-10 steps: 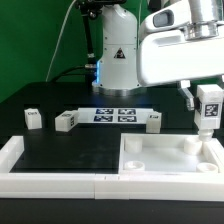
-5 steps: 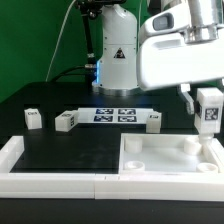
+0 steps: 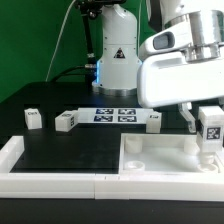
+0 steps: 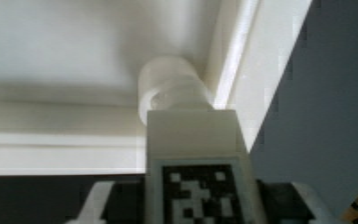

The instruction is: Assemble one leg

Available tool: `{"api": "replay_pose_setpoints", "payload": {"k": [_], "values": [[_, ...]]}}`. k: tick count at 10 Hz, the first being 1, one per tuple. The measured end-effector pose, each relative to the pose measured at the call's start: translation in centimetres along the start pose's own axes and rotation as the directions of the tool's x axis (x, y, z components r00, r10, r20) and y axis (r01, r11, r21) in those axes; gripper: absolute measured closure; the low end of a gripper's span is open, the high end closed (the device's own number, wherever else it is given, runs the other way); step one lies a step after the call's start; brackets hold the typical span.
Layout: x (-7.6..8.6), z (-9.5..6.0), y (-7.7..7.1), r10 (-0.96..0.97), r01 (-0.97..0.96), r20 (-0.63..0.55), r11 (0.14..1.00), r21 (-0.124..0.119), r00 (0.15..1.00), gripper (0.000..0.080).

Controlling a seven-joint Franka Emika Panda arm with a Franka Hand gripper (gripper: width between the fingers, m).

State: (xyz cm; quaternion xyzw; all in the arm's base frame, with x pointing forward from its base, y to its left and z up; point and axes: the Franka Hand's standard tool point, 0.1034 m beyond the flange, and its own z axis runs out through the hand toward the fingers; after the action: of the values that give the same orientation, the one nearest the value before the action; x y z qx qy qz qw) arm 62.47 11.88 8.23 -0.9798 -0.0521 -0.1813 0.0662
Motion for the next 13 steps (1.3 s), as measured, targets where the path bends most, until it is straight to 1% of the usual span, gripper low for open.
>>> {"api": "replay_pose_setpoints", "payload": {"k": [2, 5, 7, 8, 9, 11, 12, 13], "values": [[0.4, 0.3, 0.1, 0.001, -0.001, -0.033, 1.0, -0.003, 0.999, 0.0509], [-0.5, 1.4, 0.3, 0.005, -0.005, -0.021, 1.0, -0.004, 1.0, 0.0509], [-0.5, 1.5, 0.3, 0.004, -0.005, -0.021, 1.0, -0.004, 1.0, 0.0509], [-0.5, 1.6, 0.3, 0.004, -0.005, -0.037, 1.0, -0.006, 0.999, 0.0509], [-0.1, 1.7, 0.3, 0.006, -0.007, -0.083, 1.0, -0.01, 0.997, 0.0509], [0.0, 1.7, 0.3, 0.006, -0.007, -0.088, 1.0, -0.01, 0.996, 0.0509], [0.0, 1.7, 0.3, 0.006, -0.007, -0.088, 1.0, -0.01, 0.996, 0.0348], [0.0, 1.7, 0.3, 0.006, -0.007, -0.088, 1.0, -0.01, 0.996, 0.0223]]}}
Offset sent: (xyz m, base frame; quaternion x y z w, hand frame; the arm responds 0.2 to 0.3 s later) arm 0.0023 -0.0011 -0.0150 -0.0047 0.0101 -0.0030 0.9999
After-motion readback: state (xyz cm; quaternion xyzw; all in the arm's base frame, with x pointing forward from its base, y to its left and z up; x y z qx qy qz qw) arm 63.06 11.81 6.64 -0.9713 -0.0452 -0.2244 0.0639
